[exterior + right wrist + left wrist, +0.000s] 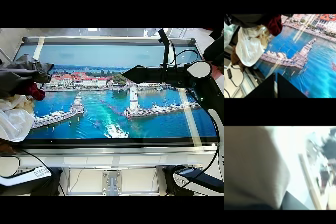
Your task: Fold the shirts.
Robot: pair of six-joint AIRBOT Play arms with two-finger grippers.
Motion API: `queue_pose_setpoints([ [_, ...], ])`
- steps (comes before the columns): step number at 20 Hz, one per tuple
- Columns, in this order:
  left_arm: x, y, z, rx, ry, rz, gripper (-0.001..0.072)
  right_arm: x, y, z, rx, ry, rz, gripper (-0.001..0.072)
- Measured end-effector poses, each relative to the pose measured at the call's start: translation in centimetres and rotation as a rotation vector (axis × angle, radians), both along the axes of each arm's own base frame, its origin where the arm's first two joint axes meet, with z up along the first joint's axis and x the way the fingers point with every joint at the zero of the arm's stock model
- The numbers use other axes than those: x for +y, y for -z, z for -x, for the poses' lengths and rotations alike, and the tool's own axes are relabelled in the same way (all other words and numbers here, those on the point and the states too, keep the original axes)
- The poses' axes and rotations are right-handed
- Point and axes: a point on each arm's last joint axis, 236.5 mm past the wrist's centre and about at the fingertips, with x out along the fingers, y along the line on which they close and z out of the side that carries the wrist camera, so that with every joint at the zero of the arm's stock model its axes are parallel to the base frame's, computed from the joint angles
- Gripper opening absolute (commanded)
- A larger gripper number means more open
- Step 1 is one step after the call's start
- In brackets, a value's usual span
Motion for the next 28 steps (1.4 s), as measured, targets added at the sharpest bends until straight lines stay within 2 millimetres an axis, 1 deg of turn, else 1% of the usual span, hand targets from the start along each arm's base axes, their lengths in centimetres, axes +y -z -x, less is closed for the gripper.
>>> queue_pose_setpoints([
  [1,-2.8,-2.6,0.3,-0.030,0.072,-0.046,0.0013,0.1,-0.7,0.1,-0.012,-0.007,-0.004,0.0044],
  [3,-9.8,-7.2,1.2,-0.088,0.239,-0.134,0.0013,0.3,-2.9,0.7,-0.056,-0.037,-0.009,0.0043],
  [5,-17.3,-10.1,2.2,-0.136,0.413,-0.185,0.0013,0.4,-5.8,1.9,-0.115,-0.088,-0.007,0.0042],
  [6,-21.5,-11.2,2.7,-0.161,0.510,-0.201,0.0013,0.4,-7.3,2.7,-0.150,-0.116,0.000,0.0041],
  [8,-29.6,-11.9,4.0,-0.190,0.707,-0.213,0.0013,-0.1,-10.5,4.4,-0.238,-0.152,0.026,0.0042],
  [9,-33.6,-11.6,4.7,-0.191,0.810,-0.217,0.0014,-0.5,-11.9,5.0,-0.283,-0.155,0.042,0.0042],
  [10,-37.1,-10.9,5.5,-0.182,0.903,-0.224,0.0058,-1.1,-13.3,5.5,-0.331,-0.148,0.064,0.0042],
  [11,-40.3,-9.8,6.1,-0.166,0.989,-0.235,0.0411,-1.7,-14.4,6.0,-0.373,-0.138,0.088,0.0043],
  [12,-43.5,-8.4,6.8,-0.143,1.073,-0.246,0.0703,-2.4,-15.6,6.3,-0.417,-0.120,0.114,0.0044],
  [13,-45.9,-7.2,7.2,-0.124,1.131,-0.256,0.0711,-3.1,-16.2,6.5,-0.450,-0.101,0.145,0.0046],
  [14,-47.8,-6.2,7.3,-0.113,1.168,-0.267,0.0711,-3.8,-16.7,6.5,-0.477,-0.077,0.178,0.0067],
  [15,-49.0,-5.6,7.1,-0.115,1.179,-0.276,0.0710,-4.8,-16.9,6.2,-0.491,-0.042,0.220,0.0067],
  [16,-49.4,-5.3,7.0,-0.112,1.182,-0.286,0.0708,-5.9,-16.6,5.8,-0.490,-0.003,0.269,0.0067],
  [17,-49.2,-5.0,6.6,-0.108,1.173,-0.306,0.0706,-7.2,-15.8,5.2,-0.471,0.036,0.327,0.0067],
  [18,-48.1,-4.4,5.9,-0.086,1.145,-0.338,0.0706,-9.0,-14.3,4.3,-0.428,0.087,0.404,0.0067],
  [19,-46.3,-3.6,5.0,-0.044,1.100,-0.375,0.0706,-10.9,-12.5,3.4,-0.371,0.137,0.475,0.0067],
  [20,-44.1,-2.3,4.2,0.018,1.048,-0.400,0.0706,-13.0,-10.3,2.7,-0.293,0.183,0.543,0.0067],
  [21,-41.4,-0.6,3.3,0.096,0.977,-0.417,0.0705,-14.7,-7.7,2.2,-0.208,0.213,0.596,0.0100],
  [22,-38.9,1.2,2.5,0.169,0.903,-0.408,0.0704,-16.1,-4.7,1.9,-0.107,0.234,0.634,0.0237],
  [23,-36.6,3.3,1.8,0.244,0.831,-0.380,0.0701,-17.0,-1.6,2.0,-0.012,0.239,0.658,0.0293],
  [24,-35.0,5.2,1.2,0.296,0.778,-0.337,0.0701,-17.5,1.8,2.2,0.087,0.233,0.665,0.0293],
  [25,-34.1,7.3,0.7,0.343,0.741,-0.282,0.0701,-17.4,4.9,2.6,0.174,0.218,0.657,0.0293],
  [26,-33.9,9.3,0.1,0.379,0.724,-0.223,0.0701,-16.9,7.9,3.0,0.246,0.205,0.631,0.0293],
  [27,-34.2,11.4,-0.5,0.407,0.718,-0.151,0.0700,-16.3,10.7,3.4,0.311,0.195,0.598,0.0293],
  [28,-35.0,13.2,-0.9,0.428,0.719,-0.069,0.0700,-15.7,12.6,3.7,0.353,0.194,0.563,0.0293],
])
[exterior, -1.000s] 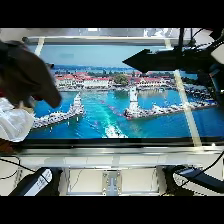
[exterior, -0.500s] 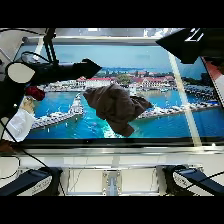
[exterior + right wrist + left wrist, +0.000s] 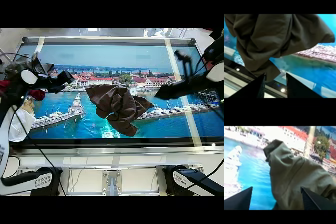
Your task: Fold the shirts.
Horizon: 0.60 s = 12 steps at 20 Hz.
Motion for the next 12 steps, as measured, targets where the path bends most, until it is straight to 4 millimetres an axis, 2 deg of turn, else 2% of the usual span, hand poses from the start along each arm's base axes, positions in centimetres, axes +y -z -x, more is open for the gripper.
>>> queue_pose_setpoints([
  [2,-2.0,3.2,-1.0,0.067,-0.009,0.137,0.0694,0.8,2.8,0.3,0.045,0.036,-0.057,0.0293],
  [3,-3.0,4.6,-1.4,0.092,-0.004,0.197,0.0689,1.1,3.6,0.3,0.050,0.052,-0.077,0.0293],
  [7,-5.9,10.0,-1.2,0.196,0.037,0.304,0.0684,0.9,4.8,-1.0,0.010,0.104,-0.095,0.0293],
  [9,-7.4,11.6,-0.6,0.229,0.070,0.321,0.0595,0.6,4.9,-1.8,-0.024,0.127,-0.094,0.0293],
  [11,-8.8,12.8,-0.4,0.240,0.089,0.321,0.0556,0.3,4.9,-2.5,-0.053,0.145,-0.089,0.0292],
  [12,-9.4,13.3,-0.4,0.237,0.092,0.318,0.0397,0.1,4.9,-2.8,-0.063,0.151,-0.082,0.0292],
])
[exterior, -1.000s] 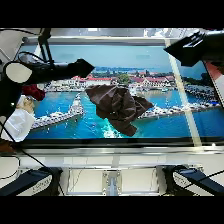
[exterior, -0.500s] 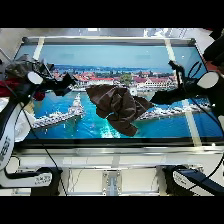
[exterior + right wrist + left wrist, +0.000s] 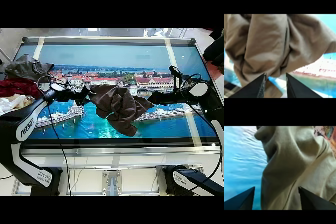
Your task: Fold the shirts.
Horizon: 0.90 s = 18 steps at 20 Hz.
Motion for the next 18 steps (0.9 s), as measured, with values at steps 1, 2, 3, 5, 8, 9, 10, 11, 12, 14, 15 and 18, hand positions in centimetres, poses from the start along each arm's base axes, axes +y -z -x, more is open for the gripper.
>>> queue_pose_setpoints([
  [1,-0.7,0.3,0.0,0.000,0.002,0.001,0.0052,-0.3,0.2,-0.1,-0.006,0.002,0.018,0.0292],
  [2,-1.2,0.5,0.0,-0.005,0.001,0.003,0.0015,-0.9,0.4,-0.3,-0.014,0.006,0.043,0.0293],
  [3,-1.7,0.6,-0.1,-0.010,-0.002,0.004,0.0014,-1.6,0.9,-0.4,-0.008,0.021,0.070,0.0307],
  [5,-2.3,0.6,-0.1,-0.018,-0.001,0.009,0.0014,-3.6,2.3,-0.8,0.021,0.113,0.104,0.0399],
  [8,-2.7,0.5,-0.3,-0.025,-0.004,0.014,0.0014,-6.5,5.4,-1.3,0.107,0.343,0.045,0.0386],
  [9,-2.7,0.3,-0.4,-0.030,-0.006,0.015,0.0013,-6.9,6.7,-1.4,0.144,0.413,-0.001,0.0386],
  [10,-2.6,0.1,-0.5,-0.036,-0.010,0.016,0.0013,-7.1,7.9,-1.5,0.188,0.466,-0.049,0.0386],
  [11,-2.5,-0.2,-0.6,-0.041,-0.012,0.017,0.0014,-7.0,8.9,-1.7,0.221,0.503,-0.099,0.0387],
  [12,-2.4,-0.5,-0.7,-0.047,-0.015,0.017,0.0014,-6.5,9.9,-1.9,0.252,0.525,-0.148,0.0390],
  [14,-2.1,-1.0,-1.0,-0.060,-0.023,0.019,0.0014,-5.2,11.3,-2.6,0.297,0.543,-0.259,0.0391],
  [15,-2.0,-1.2,-1.1,-0.064,-0.026,0.020,0.0014,-4.4,12.0,-2.9,0.320,0.546,-0.308,0.0391],
  [18,-1.8,-1.5,-1.2,-0.071,-0.031,0.021,0.0013,-3.6,13.6,-3.8,0.350,0.572,-0.395,0.0389],
])
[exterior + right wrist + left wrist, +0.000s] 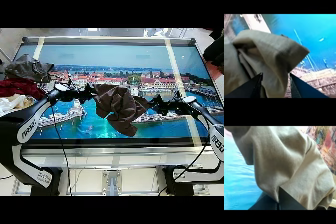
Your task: Fold the shirts.
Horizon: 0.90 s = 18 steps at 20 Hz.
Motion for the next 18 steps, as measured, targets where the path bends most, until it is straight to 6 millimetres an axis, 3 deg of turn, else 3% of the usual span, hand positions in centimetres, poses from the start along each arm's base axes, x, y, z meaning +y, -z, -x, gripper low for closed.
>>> queue_pose_setpoints([
  [2,0.1,-0.1,0.0,-0.009,0.005,-0.004,0.0014,0.1,0.6,-0.5,-0.001,0.021,-0.024,0.0377],
  [3,0.1,-0.1,-0.1,-0.013,0.008,-0.007,0.0014,-0.1,0.9,-0.8,-0.003,0.034,-0.025,0.0329],
  [4,0.1,-0.1,-0.1,-0.017,0.008,-0.009,0.0014,-0.2,1.1,-1.2,-0.009,0.049,-0.030,0.0121],
  [5,0.2,-0.1,-0.2,-0.022,0.007,-0.012,0.0013,-0.2,1.3,-1.5,-0.016,0.055,-0.031,0.0013],
  [8,0.3,-0.3,-0.3,-0.038,0.017,-0.021,0.0013,0.6,0.9,-2.8,-0.080,0.024,-0.031,0.0010],
  [10,0.9,-1.5,-0.5,-0.077,0.029,-0.027,0.0012,1.9,-1.1,-4.0,-0.168,-0.051,-0.044,0.0009],
  [12,2.6,-4.8,-0.9,-0.156,0.041,-0.028,0.0012,3.2,-5.9,-5.2,-0.302,-0.164,-0.063,0.0009],
  [14,5.8,-10.7,-1.2,-0.284,0.033,-0.036,0.0012,3.3,-12.4,-5.5,-0.448,-0.272,-0.040,0.0010],
  [16,10.2,-18.4,-0.3,-0.443,-0.004,-0.060,0.0012,2.9,-20.5,-3.9,-0.598,-0.376,0.025,0.0010],
  [18,14.8,-26.8,2.4,-0.625,-0.071,-0.117,0.0012,2.8,-28.3,-0.4,-0.728,-0.460,0.135,0.0009],
])
